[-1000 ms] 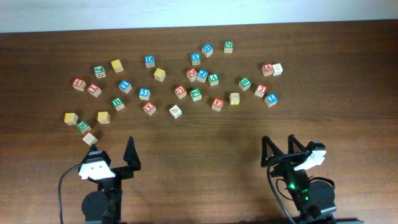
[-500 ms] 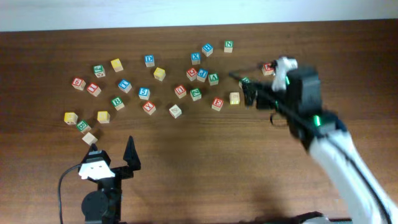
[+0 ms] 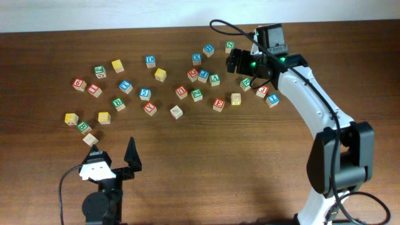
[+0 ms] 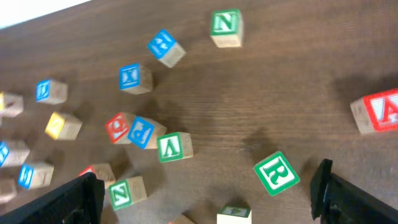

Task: Spell out RSS
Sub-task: 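Reach the right gripper to the green R block and grasp it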

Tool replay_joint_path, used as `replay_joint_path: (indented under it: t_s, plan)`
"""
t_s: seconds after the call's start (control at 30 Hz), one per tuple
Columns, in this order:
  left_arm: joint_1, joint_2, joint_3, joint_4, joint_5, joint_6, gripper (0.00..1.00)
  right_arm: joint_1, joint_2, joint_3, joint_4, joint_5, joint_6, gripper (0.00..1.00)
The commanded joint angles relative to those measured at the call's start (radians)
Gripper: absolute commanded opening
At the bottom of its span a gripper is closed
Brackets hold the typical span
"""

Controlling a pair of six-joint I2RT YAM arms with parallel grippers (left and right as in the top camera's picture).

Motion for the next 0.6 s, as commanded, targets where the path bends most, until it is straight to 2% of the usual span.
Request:
replay_joint_path:
  t_s: [0.0, 0.3, 0.57]
  plan:
    - [0.004, -0.004, -0.005, -0.001, 0.008, 0.016, 0.99, 0.003, 0.045, 0.019, -0.026, 0.073, 0.216, 0.95]
    - [0.004, -0.004, -0.005, -0.001, 0.008, 0.016, 0.99, 0.029, 0.163, 0.021, -0.060, 0.151, 0.328, 0.89]
    - [0.004, -0.004, -0.005, -0.001, 0.008, 0.016, 0.99, 0.029, 0.215, 0.025, -0.032, 0.155, 0.327, 0.69]
